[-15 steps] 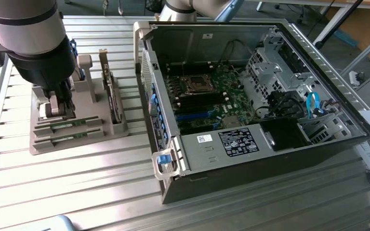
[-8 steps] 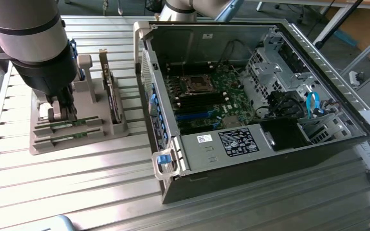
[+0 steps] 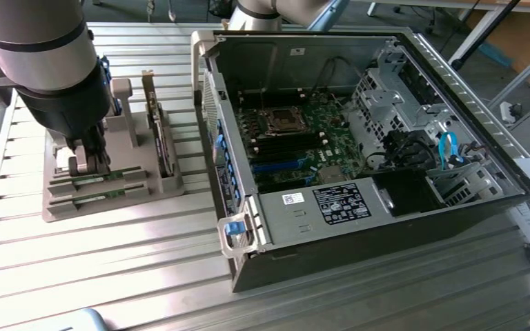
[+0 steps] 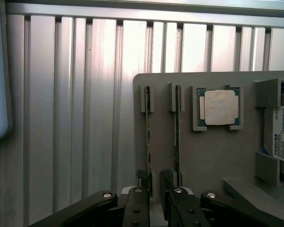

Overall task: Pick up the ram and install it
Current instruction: 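Pick up the ram and move it above insertion slot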

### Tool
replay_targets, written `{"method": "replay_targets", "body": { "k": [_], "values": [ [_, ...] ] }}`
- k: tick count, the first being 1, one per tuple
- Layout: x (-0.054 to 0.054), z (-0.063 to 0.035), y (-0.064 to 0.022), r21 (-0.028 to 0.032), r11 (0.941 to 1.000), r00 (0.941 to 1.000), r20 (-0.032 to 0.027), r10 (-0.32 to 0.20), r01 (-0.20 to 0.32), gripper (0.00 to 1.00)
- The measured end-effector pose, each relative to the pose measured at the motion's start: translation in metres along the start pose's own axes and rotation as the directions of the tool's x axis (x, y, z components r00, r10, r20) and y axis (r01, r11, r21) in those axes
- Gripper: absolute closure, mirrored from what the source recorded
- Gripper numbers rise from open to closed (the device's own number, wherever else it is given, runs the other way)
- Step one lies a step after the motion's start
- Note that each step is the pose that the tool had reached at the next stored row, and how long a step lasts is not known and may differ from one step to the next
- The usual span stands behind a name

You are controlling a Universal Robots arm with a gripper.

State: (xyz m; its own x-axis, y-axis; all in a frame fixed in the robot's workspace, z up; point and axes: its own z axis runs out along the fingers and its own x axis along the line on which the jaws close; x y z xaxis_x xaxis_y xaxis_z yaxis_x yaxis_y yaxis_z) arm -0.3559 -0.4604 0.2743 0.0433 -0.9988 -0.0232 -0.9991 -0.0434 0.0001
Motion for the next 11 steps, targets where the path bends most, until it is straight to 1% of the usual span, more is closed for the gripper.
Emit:
{"method": "replay_targets", "body": {
  "k": [8,11],
  "values": [
    [0.0005,0.0001,0.0001,0.0,1.0,1.0,0.0,0.0,0.0,0.76],
    [0.0008,0.0024,0.0001,0.0,1.0,1.0,0.0,0.0,0.0,0.76]
  ]
}}
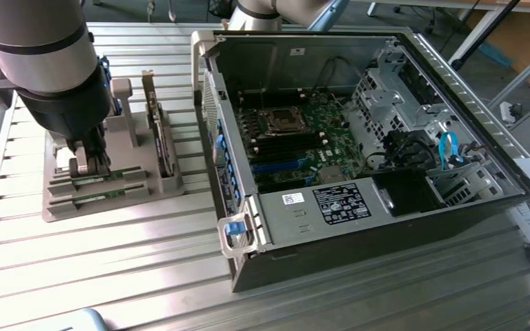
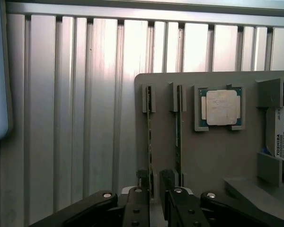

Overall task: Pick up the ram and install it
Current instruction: 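Pick up the ram and move it above insertion slot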

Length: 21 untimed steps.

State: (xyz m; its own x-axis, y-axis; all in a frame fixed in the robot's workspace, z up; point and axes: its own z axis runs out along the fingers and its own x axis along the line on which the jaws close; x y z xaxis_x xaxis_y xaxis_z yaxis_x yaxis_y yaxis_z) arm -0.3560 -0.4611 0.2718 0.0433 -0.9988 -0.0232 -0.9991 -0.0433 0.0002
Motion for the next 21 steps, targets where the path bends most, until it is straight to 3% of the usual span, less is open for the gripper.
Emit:
{"method": "replay_targets", "body": {
  "k": [21],
  "values": [
    [0.004,0.0221,0.0002,0.0003,1.0,1.0,-0.0001,0.0,0.0,0.76]
  ]
}}
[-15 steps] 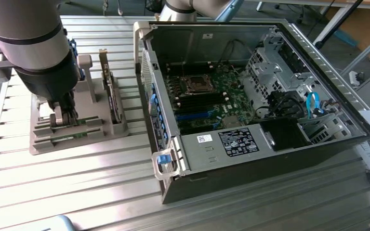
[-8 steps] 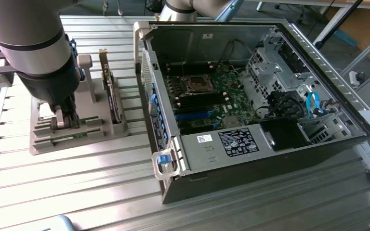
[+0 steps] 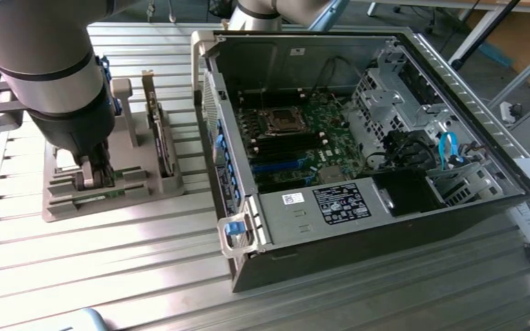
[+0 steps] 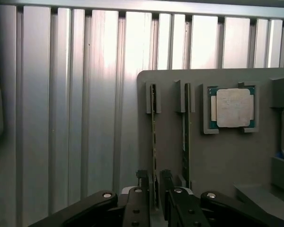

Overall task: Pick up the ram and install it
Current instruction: 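Pick up the ram and move it above insertion slot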

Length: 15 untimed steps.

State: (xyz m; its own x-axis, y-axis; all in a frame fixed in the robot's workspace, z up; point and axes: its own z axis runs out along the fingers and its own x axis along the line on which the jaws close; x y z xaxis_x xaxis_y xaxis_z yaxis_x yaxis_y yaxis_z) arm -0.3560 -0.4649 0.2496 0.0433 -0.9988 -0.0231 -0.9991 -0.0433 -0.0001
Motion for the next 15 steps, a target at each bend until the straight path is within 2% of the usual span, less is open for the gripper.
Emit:
{"method": "replay_targets", "body": {
  "k": [15],
  "values": [
    [0.003,0.0118,0.0001,0.0001,1.0,1.0,0.0002,0.0,0.0,0.76]
  ]
}}
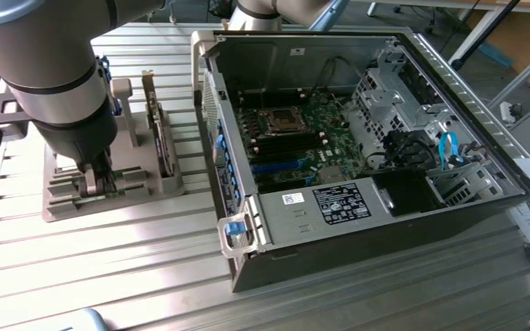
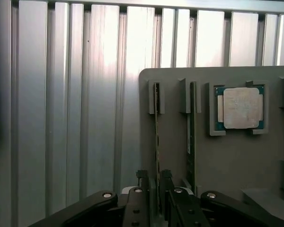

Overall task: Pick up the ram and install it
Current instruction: 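Pick up the ram and move it above insertion slot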

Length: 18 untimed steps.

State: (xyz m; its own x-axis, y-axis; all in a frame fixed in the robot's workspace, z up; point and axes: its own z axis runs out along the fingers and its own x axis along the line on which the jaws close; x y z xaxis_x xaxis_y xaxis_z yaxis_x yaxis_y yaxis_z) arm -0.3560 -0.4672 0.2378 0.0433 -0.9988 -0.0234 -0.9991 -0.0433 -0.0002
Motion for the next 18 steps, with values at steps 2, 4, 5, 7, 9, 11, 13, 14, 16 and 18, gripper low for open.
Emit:
{"method": "replay_targets", "body": {
  "k": [2,4,5,7,9,11,13,14,16,18],
  "values": [
    [0.0001,0.0007,0.0,-0.0002,1.0,1.0,0.0,0.0,0.0,0.76],
    [0.0001,0.0008,0.0,-0.0001,1.0,1.0,0.0001,0.0,0.0,0.76],
    [0.0001,0.0008,0.0,0.0,1.0,1.0,0.0001,0.0,0.0,0.76],
    [0.0001,0.0009,0.0001,0.0001,1.0,1.0,0.0002,0.0,0.0,0.76],
    [0.0001,0.0009,0.0012,0.0003,1.0,1.0,0.0003,0.0,0.0,0.76],
    [0.0,0.0009,0.0026,0.0008,1.0,1.0,0.0002,0.0,0.0,0.76],
    [-0.0001,0.0009,0.0042,0.0013,1.0,1.0,0.0001,0.0,0.0,0.76],
    [-0.0001,0.0009,0.0049,0.0016,1.0,1.0,0.0001,0.0,0.0,0.76],
    [-0.0001,0.0009,0.006,0.0021,1.0,1.0,0.0,0.0,0.0,0.76],
    [-0.0002,0.001,0.0063,0.0024,1.0,1.0,0.0001,0.0,0.0,0.76]
  ]
}}
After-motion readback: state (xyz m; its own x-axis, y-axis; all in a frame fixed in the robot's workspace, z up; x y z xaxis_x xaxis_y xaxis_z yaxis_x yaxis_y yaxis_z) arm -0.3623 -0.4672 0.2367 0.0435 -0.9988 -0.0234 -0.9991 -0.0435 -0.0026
